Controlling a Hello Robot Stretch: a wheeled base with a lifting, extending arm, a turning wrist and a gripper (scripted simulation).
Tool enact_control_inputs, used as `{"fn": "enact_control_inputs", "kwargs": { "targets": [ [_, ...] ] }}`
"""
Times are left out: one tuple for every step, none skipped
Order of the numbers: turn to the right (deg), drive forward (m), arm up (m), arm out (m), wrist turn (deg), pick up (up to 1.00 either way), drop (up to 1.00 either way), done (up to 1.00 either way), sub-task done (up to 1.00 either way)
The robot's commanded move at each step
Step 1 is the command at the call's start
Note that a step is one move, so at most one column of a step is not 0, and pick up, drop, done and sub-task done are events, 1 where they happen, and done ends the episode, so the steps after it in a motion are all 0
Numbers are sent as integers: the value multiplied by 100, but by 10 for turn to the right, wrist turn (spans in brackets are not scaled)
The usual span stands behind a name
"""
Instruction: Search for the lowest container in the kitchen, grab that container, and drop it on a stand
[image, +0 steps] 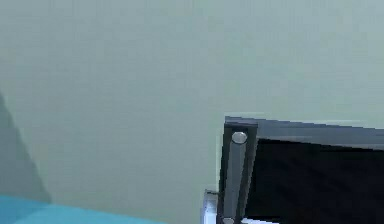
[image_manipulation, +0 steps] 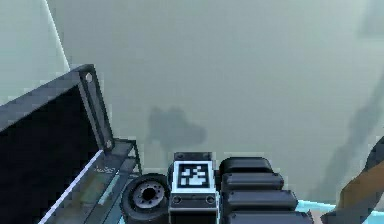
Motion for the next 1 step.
{"fn": "enact_control_inputs", "kwargs": {
  "targets": [
    [450, 0, 0, 0, 0, 0, 0, 0, 0]
  ]
}}
